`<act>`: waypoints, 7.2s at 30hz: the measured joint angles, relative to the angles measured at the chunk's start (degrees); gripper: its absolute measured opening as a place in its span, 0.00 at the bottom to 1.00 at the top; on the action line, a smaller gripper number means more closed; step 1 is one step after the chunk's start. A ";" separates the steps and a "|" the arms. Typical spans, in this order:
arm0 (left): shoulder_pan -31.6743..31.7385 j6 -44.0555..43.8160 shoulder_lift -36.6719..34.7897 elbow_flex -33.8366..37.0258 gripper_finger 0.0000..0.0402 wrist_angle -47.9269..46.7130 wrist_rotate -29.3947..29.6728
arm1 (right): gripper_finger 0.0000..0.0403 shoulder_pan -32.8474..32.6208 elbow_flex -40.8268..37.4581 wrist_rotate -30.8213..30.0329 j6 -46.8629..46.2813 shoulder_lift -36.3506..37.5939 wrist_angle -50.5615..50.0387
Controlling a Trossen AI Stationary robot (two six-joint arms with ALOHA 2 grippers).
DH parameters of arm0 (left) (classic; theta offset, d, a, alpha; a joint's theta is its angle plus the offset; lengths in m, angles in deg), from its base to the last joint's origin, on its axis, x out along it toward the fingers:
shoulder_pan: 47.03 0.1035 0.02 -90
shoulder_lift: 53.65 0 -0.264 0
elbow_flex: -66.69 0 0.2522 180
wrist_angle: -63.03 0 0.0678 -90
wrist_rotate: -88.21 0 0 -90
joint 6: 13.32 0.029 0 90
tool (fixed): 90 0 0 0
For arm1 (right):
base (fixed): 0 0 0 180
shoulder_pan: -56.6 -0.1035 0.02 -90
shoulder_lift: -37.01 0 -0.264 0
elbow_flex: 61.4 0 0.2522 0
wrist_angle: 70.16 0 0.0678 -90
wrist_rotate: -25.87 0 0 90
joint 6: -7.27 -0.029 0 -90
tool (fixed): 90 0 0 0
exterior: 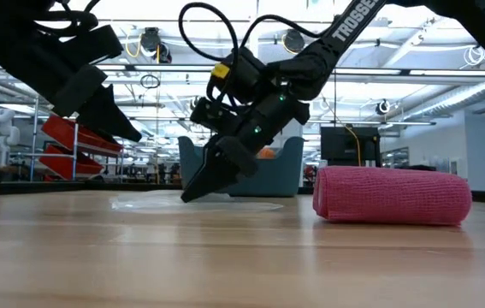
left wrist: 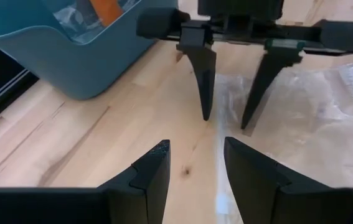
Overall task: Roll bandage
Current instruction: Put the rolled pink bandage into the transparent zip lock
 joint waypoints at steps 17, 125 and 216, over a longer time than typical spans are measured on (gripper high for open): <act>-0.02 -0.49 0.00 -0.01 0.39 2.39 -3.04 | 0.00 -8.08 -0.10 -20.86 17.15 2.31 -5.22; 1.05 32.95 29.68 -21.78 0.00 25.86 5.53 | 0.20 -29.53 -9.68 -45.58 -32.53 19.30 -27.90; 2.85 22.02 38.87 -24.38 0.00 31.09 0.22 | 0.65 -29.46 -9.66 -14.82 -47.49 23.28 -40.40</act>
